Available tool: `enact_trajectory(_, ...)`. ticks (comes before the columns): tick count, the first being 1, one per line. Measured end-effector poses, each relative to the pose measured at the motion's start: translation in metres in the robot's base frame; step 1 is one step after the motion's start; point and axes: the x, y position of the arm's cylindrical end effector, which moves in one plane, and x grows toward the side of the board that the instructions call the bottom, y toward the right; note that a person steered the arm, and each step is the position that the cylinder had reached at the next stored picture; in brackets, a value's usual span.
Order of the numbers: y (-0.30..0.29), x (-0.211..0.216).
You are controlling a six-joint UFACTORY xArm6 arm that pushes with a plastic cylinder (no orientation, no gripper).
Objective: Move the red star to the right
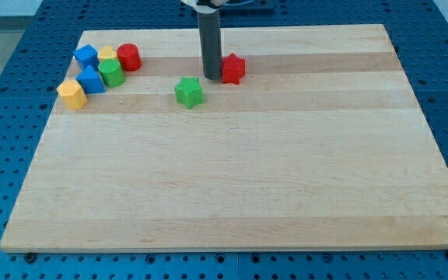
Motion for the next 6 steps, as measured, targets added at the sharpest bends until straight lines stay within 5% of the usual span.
enact_trajectory(2,-0.086,0.014)
enact_trajectory(6,-0.221,0.148)
